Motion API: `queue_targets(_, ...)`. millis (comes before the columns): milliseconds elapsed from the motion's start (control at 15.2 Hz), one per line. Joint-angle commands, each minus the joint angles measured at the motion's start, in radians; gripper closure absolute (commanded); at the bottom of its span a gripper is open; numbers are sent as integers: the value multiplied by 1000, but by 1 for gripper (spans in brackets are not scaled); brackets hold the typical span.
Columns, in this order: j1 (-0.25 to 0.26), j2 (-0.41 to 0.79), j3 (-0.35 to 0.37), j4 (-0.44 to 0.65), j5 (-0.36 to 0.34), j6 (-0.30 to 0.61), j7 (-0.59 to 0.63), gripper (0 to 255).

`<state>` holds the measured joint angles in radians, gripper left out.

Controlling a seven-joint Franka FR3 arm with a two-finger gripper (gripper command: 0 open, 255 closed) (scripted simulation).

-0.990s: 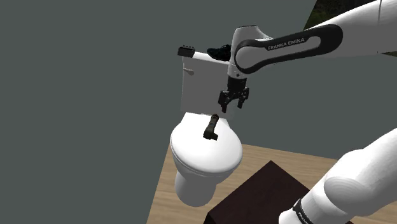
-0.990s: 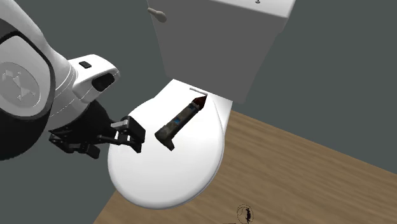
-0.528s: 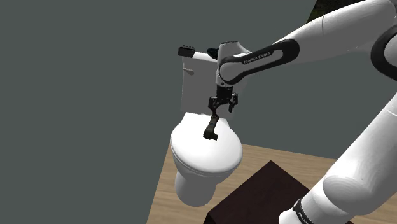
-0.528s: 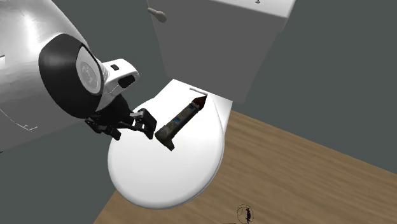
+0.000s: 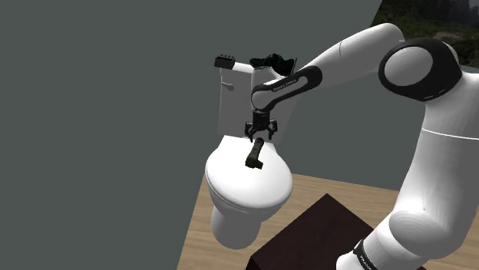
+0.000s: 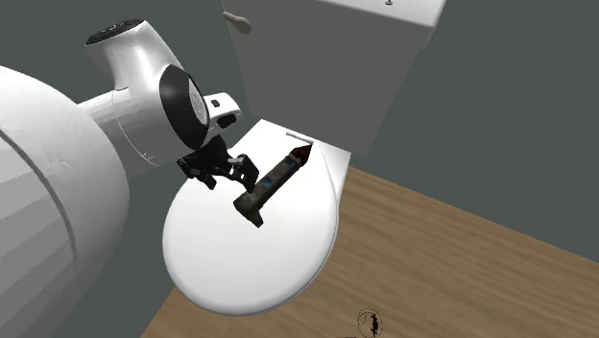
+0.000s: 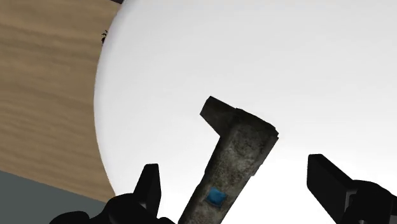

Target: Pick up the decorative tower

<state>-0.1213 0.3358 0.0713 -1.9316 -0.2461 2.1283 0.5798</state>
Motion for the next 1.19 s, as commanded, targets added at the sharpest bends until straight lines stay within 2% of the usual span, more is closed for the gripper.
queue_targets(0,1,72,-16,61,-14,6,38,0)
queue_targets(462,-4,332,-77,321,-31,-10,133,0)
queue_targets(858,-25,564,-121,598,-18,-66,188,0)
queue_targets(1122,-25,602,-122,610,-20,-40,195,0)
